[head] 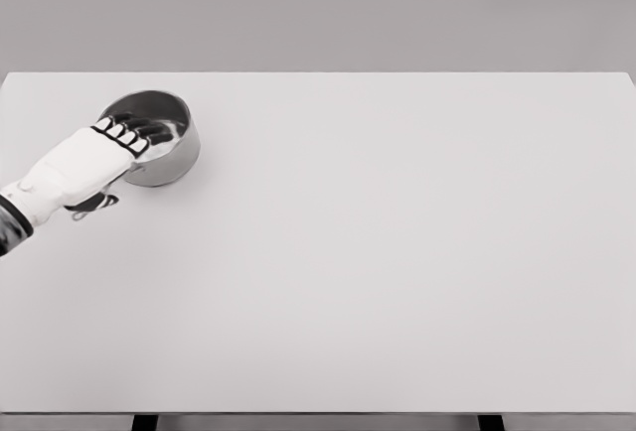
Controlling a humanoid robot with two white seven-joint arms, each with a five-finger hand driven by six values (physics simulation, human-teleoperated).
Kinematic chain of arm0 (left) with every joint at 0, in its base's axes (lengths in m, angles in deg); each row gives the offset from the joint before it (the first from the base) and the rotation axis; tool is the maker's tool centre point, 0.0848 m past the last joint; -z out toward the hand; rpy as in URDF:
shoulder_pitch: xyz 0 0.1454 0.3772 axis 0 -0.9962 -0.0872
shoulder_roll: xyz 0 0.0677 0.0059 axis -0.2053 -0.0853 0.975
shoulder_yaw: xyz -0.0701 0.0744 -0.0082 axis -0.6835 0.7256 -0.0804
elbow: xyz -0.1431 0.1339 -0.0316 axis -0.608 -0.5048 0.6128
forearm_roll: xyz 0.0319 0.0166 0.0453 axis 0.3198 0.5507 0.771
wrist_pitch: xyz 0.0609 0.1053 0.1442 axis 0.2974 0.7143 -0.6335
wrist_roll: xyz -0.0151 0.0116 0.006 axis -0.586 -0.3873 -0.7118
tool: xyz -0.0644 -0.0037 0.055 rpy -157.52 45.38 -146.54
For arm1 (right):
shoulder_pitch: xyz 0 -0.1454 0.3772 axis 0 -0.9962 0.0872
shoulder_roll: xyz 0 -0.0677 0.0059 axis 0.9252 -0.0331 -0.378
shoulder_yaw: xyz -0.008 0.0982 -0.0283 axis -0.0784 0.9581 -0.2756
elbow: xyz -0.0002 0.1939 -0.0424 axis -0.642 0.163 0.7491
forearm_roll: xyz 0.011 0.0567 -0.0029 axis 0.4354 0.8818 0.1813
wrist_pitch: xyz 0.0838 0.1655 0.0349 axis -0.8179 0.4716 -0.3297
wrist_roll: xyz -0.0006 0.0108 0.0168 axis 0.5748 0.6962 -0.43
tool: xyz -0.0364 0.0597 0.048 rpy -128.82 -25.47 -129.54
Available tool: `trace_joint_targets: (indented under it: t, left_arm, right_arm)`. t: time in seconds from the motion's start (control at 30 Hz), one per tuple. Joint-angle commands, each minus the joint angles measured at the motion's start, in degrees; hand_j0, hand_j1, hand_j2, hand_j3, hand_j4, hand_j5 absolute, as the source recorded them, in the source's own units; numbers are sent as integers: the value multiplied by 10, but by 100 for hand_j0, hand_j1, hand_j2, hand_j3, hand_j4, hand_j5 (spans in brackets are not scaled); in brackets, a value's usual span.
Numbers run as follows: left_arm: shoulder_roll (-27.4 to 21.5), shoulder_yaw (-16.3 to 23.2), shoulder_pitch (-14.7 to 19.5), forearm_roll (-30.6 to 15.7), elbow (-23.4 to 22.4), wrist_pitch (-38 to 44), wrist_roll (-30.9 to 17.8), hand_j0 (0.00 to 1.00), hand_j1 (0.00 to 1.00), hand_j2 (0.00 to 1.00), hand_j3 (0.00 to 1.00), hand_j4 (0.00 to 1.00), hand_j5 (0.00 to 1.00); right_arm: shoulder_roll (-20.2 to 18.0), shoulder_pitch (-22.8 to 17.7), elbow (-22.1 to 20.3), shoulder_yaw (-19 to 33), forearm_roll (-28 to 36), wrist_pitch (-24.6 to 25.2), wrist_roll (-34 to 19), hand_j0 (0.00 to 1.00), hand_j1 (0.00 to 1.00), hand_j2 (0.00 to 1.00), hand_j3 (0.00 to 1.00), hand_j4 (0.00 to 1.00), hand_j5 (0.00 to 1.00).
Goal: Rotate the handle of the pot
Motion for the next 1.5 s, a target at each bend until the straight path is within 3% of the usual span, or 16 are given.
trace_joint_targets:
  t: [0.0,0.83,1.47]
  left_arm:
    - [-4,-14,0,0,0,-5,2,100,100,100,100,100,100]
    - [-41,-32,0,6,0,-39,2,100,100,100,100,100,100]
    - [-37,-33,-14,3,0,-49,3,100,100,100,100,100,100]
  right_arm:
    - [0,0,0,0,0,0,0,100,100,100,100,100,100]
    - [0,0,0,0,0,0,-1,100,100,100,100,100,100]
    - [0,0,0,0,0,0,0,100,100,100,100,100,100]
